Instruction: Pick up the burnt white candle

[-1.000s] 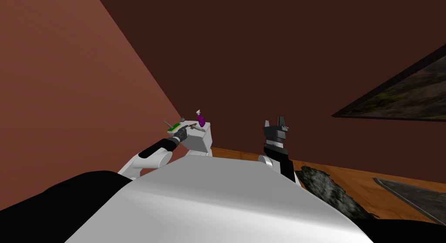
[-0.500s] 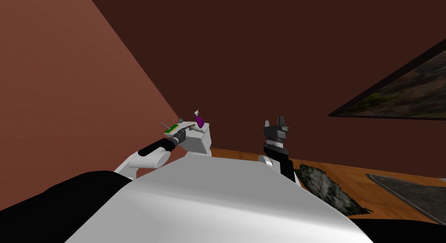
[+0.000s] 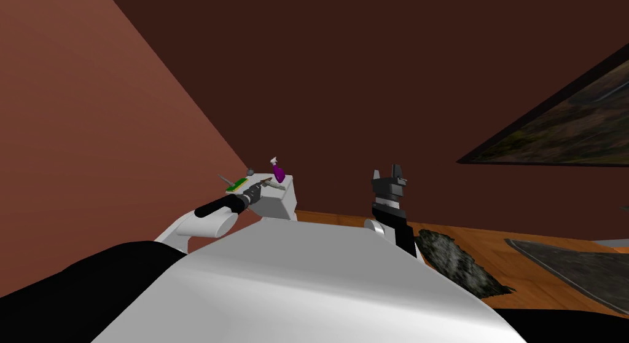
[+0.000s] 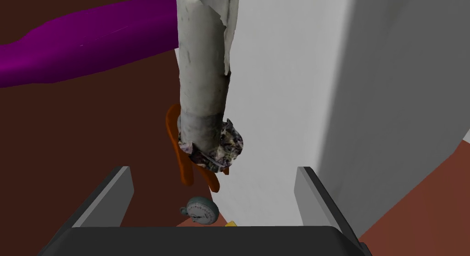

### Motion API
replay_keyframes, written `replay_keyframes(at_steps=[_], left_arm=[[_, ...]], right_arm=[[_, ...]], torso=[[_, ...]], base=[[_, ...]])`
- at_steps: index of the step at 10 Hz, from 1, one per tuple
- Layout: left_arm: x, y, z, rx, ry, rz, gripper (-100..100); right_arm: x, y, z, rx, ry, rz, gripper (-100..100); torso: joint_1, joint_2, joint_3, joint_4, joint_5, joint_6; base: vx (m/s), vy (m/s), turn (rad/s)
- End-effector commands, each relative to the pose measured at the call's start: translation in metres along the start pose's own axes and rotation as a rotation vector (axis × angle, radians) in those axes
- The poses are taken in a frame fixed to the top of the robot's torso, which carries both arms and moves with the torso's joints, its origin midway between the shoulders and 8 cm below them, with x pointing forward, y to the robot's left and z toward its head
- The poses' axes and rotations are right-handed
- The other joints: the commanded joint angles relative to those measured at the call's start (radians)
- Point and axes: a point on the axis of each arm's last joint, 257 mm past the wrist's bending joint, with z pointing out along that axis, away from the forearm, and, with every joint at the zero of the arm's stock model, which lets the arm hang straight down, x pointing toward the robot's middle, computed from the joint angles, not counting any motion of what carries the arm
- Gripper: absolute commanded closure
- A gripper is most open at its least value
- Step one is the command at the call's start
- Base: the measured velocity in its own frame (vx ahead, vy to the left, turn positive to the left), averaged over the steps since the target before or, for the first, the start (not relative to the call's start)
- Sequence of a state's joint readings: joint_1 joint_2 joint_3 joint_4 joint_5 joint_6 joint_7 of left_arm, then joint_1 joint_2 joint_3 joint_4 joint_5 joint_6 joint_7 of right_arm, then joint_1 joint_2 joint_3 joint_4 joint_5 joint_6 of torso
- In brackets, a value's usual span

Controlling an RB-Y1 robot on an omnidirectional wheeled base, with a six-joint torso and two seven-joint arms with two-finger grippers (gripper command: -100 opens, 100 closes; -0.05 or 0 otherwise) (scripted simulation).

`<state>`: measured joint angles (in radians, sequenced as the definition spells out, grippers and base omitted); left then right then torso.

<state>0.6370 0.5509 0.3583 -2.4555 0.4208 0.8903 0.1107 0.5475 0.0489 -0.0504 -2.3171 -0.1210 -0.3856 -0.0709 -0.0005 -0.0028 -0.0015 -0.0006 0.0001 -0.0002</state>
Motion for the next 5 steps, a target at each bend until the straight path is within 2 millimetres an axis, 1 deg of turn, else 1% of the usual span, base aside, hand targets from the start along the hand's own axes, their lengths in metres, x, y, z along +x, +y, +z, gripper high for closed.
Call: replay_keyframes(at_steps=[1, 5], left_arm=[[-0.002, 0.007, -0.002, -0.043, -0.003, 0.013, -100], [-0.005, 0.019, -0.008, -0.114, -0.007, 0.036, -100]], right_arm=[[0.000, 0.000, 0.000, 0.000, 0.000, 0.000, 0], [0.000, 0.000, 0.000, 0.000, 0.000, 0.000, 0]], torso=[[0.000, 0.000, 0.000, 0.000, 0.000, 0.000], [0.000, -0.001, -0.001, 0.000, 0.000, 0.000]], base=[[0.048, -0.009, -0.076], [0.044, -0.005, -0.062]])
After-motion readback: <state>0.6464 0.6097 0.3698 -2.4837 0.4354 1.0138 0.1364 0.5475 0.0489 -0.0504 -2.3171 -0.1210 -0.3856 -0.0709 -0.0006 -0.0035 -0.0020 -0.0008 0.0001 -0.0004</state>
